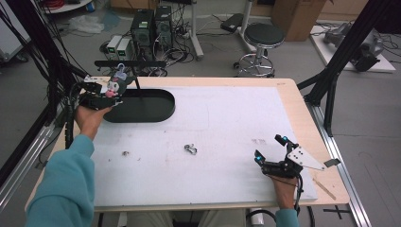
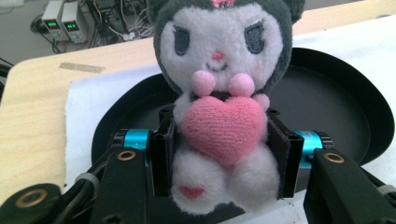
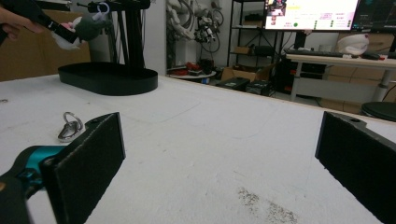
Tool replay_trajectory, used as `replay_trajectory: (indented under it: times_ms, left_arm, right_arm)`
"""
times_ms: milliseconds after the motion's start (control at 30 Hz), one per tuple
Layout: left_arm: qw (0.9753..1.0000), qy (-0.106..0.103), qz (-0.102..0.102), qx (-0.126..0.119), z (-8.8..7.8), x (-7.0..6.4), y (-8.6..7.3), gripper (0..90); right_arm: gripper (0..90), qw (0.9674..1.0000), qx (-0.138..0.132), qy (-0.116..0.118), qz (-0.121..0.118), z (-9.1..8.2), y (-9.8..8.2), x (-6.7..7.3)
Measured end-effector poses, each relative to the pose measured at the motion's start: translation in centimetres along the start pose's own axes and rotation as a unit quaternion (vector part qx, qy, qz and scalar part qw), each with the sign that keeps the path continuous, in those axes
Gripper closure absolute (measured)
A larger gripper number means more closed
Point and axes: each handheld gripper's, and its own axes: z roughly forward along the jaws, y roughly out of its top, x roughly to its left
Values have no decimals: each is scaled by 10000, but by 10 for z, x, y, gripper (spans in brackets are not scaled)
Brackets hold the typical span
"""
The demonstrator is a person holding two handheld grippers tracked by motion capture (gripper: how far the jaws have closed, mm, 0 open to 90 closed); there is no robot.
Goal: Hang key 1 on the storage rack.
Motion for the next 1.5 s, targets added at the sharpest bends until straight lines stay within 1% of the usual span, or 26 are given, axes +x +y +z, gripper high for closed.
replay_trajectory:
  times_ms: [33, 100, 167, 200, 233, 267, 300, 333, 400, 433, 467, 533, 600, 667, 767, 833, 867, 967, 1100, 1200, 1300, 1367, 1400, 1433, 1467, 1500]
  left_arm:
    - [10000, 8, -8, -12, 0, 0, 0, 526]
    - [10000, -90, 2, -37, 0, 1, -1, 514]
    - [9996, -210, 91, -171, 1, 1, -2, 481]
    - [9988, -330, 178, -323, 2, 2, -2, 430]
    - [9980, -363, 265, -446, 3, 3, -2, 318]
    - [9978, -332, 334, -462, 3, 2, -3, 219]
    - [9971, -474, 353, -478, 4, 2, -3, 145]
    - [9966, -603, 321, -467, 3, 3, -4, 93]
    - [9959, -666, 192, -578, -1, 5, -7, 20]
    - [9936, -758, 148, -824, -5, 6, -9, 17]
    - [9928, -758, 171, -915, -7, 7, -9, 17]
    - [9890, -844, 250, -1189, -14, 6, -12, 17]
    - [9870, -916, 382, -1261, -21, 3, -12, 17]
    - [9840, -996, 476, -1399, -29, -3, -12, 17]
    - [9777, -1190, 667, -1597, -41, -12, -11, 17]
    - [9727, -1339, 793, -1722, -49, -19, -11, 17]
    - [9706, -1367, 882, -1773, -53, -23, -12, 17]
    - [9624, -1533, 1092, -1959, -66, -33, -18, 17]
    - [9541, -1773, 1163, -2117, -79, -42, -30, 17]
    - [9505, -1856, 1192, -2188, -87, -46, -41, 17]
    - [9476, -1865, 1201, -2301, -94, -46, -53, 17]
    - [9464, -1872, 1159, -2365, -99, -45, -62, 17]
    - [9465, -1862, 1149, -2373, -101, -45, -65, 17]
    - [9457, -1865, 1131, -2411, -102, -44, -69, 17]
    - [9437, -1894, 1070, -2492, -103, -42, -74, 17]
    - [9446, -1867, 1034, -2496, -105, -41, -79, 17]
  right_arm:
    - [6, 10000, 3, 1, 3, 0, 0, 0]
    - [6, 10000, 4, 0, -3, 0, 0, 0]
    - [6, 10000, -2, 1, 1, 0, 0, 0]
    - [6, 10000, -14, 7, -1, 0, 0, 0]
    - [6, 10000, -16, 6, -7, 0, 0, 0]
    - [6, 10000, -14, 6, -3, 0, 0, 0]
    - [6, 10000, -13, 8, 1, 0, 0, 0]
    - [6, 10000, -16, 3, -9, 0, 0, 0]
    - [6, 10000, -13, 4, -6, 0, 0, 0]
    - [6, 10000, -13, 2, 5, 0, 0, 0]
    - [6, 10000, -13, 1, 1, 0, 0, 0]
    - [6, 10000, -12, -10, -3, 0, 0, 0]
    - [6, 10000, -13, -8, -10, 0, 0, 0]
    - [6, 10000, -11, -5, -3, 0, 0, 0]
    - [6, 10000, 1, -4, 15, 0, 0, 0]
    - [6, 10000, 5, -4, -5, 0, 0, 0]
    - [6, 10000, 5, -4, -5, 0, 0, 0]
    - [6, 10000, 3, -6, 26, 0, 0, 0]
    - [6, 10000, -22, -6, -13, 0, 0, -1]
    - [6, 10000, 4, -4, 11, 0, 0, 0]
    - [6, 10000, -18, 4, 6, 0, 0, 0]
    - [6, 10000, -17, 14, 17, 0, 0, 0]
    - [6, 10000, -18, 16, 6, 0, 0, -1]
    - [6, 10000, -15, 10, 7, 0, 0, 0]
    - [6, 10000, -15, 7, 6, 0, 0, 0]
    - [6, 10000, -19, -4, -4, 0, 0, 0]
